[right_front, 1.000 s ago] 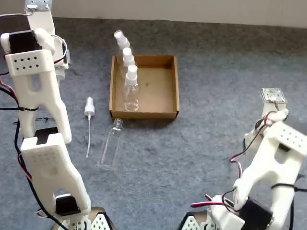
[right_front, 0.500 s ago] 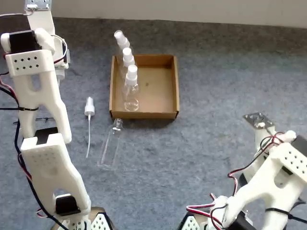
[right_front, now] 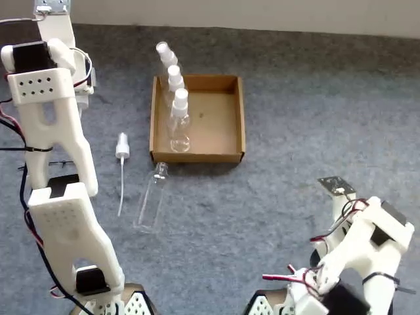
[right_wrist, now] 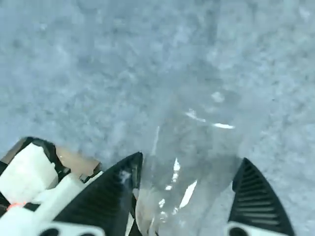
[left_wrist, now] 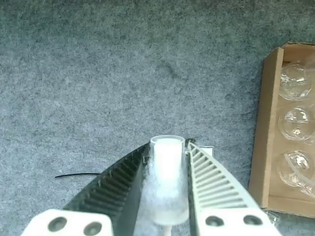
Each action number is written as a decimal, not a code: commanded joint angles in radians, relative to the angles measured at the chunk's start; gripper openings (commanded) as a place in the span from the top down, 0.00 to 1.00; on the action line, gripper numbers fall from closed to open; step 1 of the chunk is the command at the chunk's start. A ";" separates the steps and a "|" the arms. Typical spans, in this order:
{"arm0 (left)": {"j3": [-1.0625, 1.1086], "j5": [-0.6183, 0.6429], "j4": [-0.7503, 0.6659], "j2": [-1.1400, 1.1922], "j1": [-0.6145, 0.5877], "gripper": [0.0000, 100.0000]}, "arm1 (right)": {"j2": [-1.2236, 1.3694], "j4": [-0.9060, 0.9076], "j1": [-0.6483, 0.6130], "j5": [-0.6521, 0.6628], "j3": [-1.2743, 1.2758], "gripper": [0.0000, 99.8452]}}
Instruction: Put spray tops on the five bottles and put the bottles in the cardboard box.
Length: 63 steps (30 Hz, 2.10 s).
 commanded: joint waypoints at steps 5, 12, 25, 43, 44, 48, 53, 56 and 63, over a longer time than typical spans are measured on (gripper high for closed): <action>0.002 -0.005 -0.011 -0.065 -0.004 0.91 | 0.185 -0.142 -0.033 -0.195 -0.179 0.89; 0.002 -0.005 -0.008 -0.064 -0.004 0.91 | 0.372 -0.005 -0.163 -0.470 -0.630 0.93; 0.002 -0.005 -0.008 -0.064 -0.005 0.91 | 0.808 0.047 -0.318 -1.096 -1.049 0.93; 0.004 -0.006 -0.008 -0.064 -0.004 0.91 | 0.832 0.410 -0.315 -0.899 -1.395 0.57; 0.004 -0.008 -0.008 -0.064 -0.004 0.91 | 0.832 0.463 -0.315 -0.859 -1.461 0.57; 0.004 -0.009 -0.008 -0.064 -0.010 0.91 | 0.814 0.478 -0.278 -0.594 -1.670 0.57; 0.004 -0.009 -0.011 -0.064 -0.007 0.91 | 0.819 0.473 -0.199 -0.163 -1.689 0.57; 0.004 -0.009 -0.011 -0.064 -0.004 0.91 | 0.819 0.475 -0.165 0.146 -1.682 0.57; 0.004 -0.008 -0.012 -0.064 -0.004 0.91 | 0.819 0.476 -0.056 0.597 -1.581 0.57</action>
